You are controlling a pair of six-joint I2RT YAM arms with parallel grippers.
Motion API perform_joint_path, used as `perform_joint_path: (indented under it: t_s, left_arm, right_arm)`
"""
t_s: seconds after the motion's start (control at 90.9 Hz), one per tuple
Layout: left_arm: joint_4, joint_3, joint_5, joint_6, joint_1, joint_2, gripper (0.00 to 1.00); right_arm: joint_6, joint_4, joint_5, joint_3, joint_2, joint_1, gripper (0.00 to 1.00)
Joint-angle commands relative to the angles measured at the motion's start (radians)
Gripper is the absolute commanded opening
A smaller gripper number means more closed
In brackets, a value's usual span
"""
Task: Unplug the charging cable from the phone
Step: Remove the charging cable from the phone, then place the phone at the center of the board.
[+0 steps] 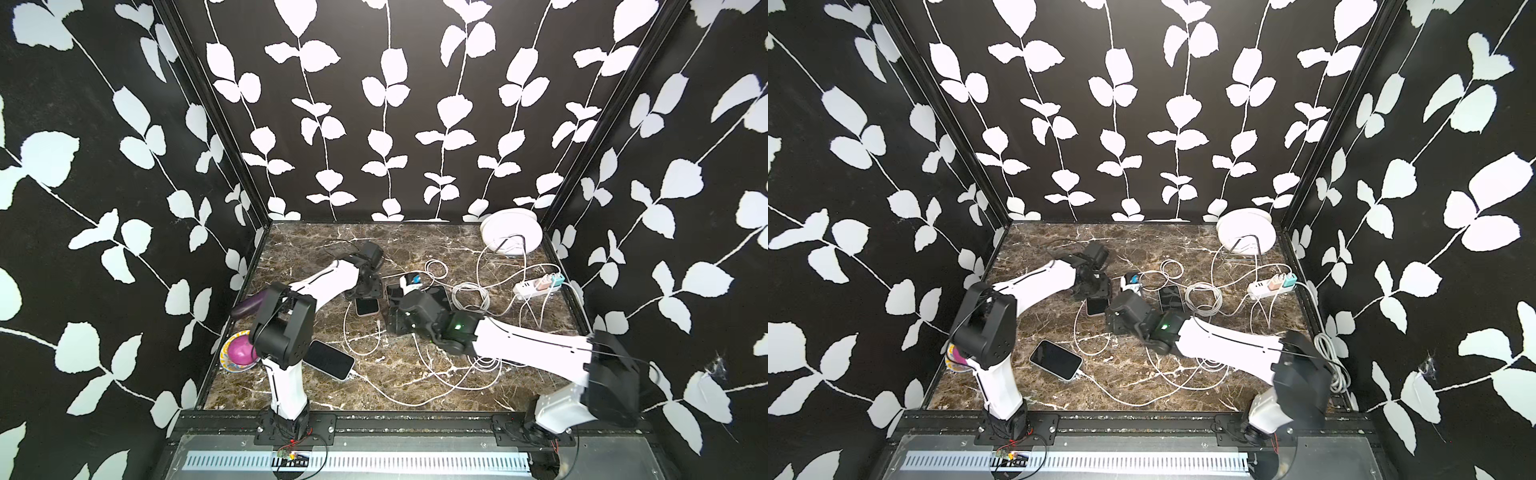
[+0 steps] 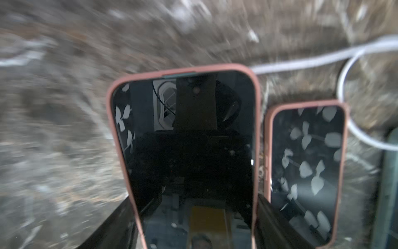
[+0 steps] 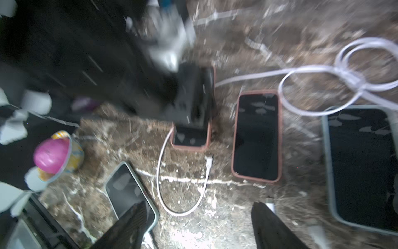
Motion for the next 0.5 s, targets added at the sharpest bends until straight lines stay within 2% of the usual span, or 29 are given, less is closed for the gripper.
perform_joint_path:
  t_s: [0.0, 0.264, 0.484]
  left_arm:
    - [0.009, 0.041, 0.005, 0.012, -0.009, 0.037, 0.0]
    - [0.031, 0.015, 0.044, 0.022, -0.015, 0.063, 0.0]
    - [-0.033, 0.06, 0.043, 0.063, 0.002, 0.118, 0.0]
  right_arm:
    - [-0.002, -0.093, 0.036, -0.033, -0.065, -0.033, 0.79]
    - [0.013, -0.117, 0.04, -0.069, -0.119, -0.048, 0.77]
    - [0.012, -0.117, 0.036, -0.069, -0.134, -0.048, 0.76]
